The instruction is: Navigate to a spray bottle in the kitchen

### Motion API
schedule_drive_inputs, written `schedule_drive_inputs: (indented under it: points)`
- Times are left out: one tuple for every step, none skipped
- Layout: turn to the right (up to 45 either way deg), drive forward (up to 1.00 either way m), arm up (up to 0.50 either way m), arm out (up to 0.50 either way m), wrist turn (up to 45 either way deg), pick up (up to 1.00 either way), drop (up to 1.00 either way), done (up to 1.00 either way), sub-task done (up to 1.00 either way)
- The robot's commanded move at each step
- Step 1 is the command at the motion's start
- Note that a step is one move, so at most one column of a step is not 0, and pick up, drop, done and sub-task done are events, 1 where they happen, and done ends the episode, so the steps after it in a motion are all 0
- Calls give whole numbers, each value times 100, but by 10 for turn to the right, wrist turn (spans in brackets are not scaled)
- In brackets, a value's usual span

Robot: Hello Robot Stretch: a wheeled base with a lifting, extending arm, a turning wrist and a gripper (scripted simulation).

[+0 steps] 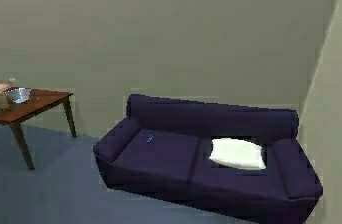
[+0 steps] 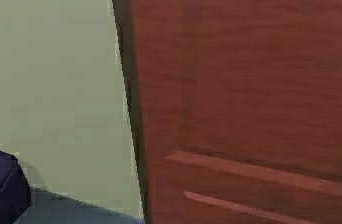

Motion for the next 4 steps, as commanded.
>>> schedule_drive_inputs:
  points:
    - [0, 45, 0, 0, 0, 0, 0, 0, 0]
    - [-300, 0, 0, 0, 0, 0, 0, 0, 0]
    - [0, 20, 0, 0, 0, 0, 0, 0, 0]
    - [-390, 0, 0, 0, 0, 0, 0, 0, 0]
